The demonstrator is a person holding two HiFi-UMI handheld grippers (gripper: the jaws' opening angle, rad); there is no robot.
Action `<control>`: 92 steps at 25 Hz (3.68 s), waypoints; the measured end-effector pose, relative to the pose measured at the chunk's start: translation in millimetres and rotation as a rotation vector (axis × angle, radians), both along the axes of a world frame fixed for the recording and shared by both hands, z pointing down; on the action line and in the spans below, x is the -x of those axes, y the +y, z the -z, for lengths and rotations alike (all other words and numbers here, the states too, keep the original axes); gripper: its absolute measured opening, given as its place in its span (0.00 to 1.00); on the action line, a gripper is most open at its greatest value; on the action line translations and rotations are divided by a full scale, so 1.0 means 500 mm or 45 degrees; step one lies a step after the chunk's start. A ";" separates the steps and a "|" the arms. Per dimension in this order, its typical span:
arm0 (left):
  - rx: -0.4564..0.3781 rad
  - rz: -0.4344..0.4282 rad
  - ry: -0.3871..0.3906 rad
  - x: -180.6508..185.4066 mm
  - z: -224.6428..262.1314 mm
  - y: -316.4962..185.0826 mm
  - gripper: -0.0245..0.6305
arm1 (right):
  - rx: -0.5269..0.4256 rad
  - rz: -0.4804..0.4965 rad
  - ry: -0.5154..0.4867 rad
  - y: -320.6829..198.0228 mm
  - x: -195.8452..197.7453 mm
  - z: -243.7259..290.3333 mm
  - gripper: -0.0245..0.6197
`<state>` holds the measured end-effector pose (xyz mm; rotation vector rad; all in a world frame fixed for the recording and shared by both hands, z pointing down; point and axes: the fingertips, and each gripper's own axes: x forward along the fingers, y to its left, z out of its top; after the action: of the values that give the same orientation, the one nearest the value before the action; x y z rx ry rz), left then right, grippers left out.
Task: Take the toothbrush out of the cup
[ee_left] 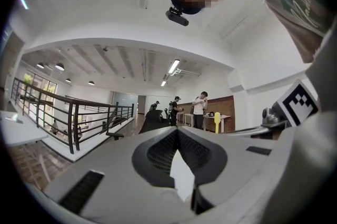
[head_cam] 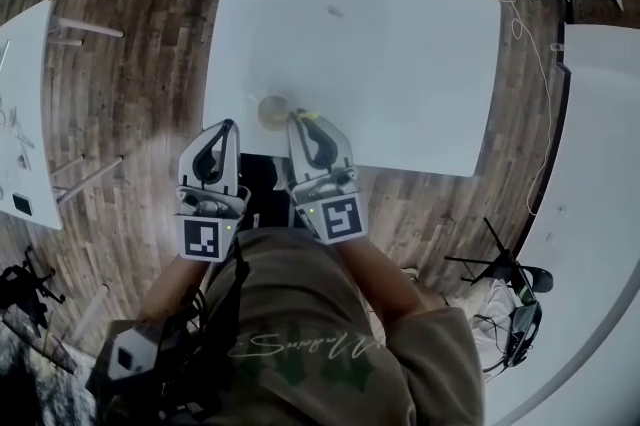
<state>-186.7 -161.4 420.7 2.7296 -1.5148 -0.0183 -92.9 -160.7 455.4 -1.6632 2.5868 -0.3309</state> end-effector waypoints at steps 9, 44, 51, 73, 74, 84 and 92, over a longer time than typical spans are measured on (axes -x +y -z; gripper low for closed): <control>-0.015 -0.085 -0.015 -0.005 0.160 0.021 0.05 | -0.045 -0.058 0.033 0.022 0.001 0.188 0.08; -0.094 -0.093 -0.027 -0.251 0.240 0.194 0.05 | -0.132 -0.228 -0.017 0.190 -0.289 0.239 0.08; -0.117 -0.034 -0.081 -0.396 0.239 0.234 0.05 | -0.104 -0.193 -0.091 0.224 -0.430 0.249 0.08; -0.058 -0.055 -0.048 -0.591 0.167 0.245 0.05 | -0.103 -0.202 -0.057 0.266 -0.608 0.212 0.09; -0.053 -0.058 -0.041 -0.592 0.165 0.247 0.05 | -0.102 -0.209 -0.056 0.267 -0.611 0.207 0.08; -0.089 -0.145 -0.084 -0.638 0.096 0.236 0.05 | -0.074 -0.217 -0.009 0.249 -0.654 0.111 0.08; -0.057 -0.159 -0.011 -0.676 0.037 0.208 0.05 | -0.020 -0.225 0.031 0.233 -0.692 -0.001 0.09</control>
<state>151.2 -57.2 402.3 2.8577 -1.3590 -0.0397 252.8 -44.2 455.8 -1.8846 2.4281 -0.2823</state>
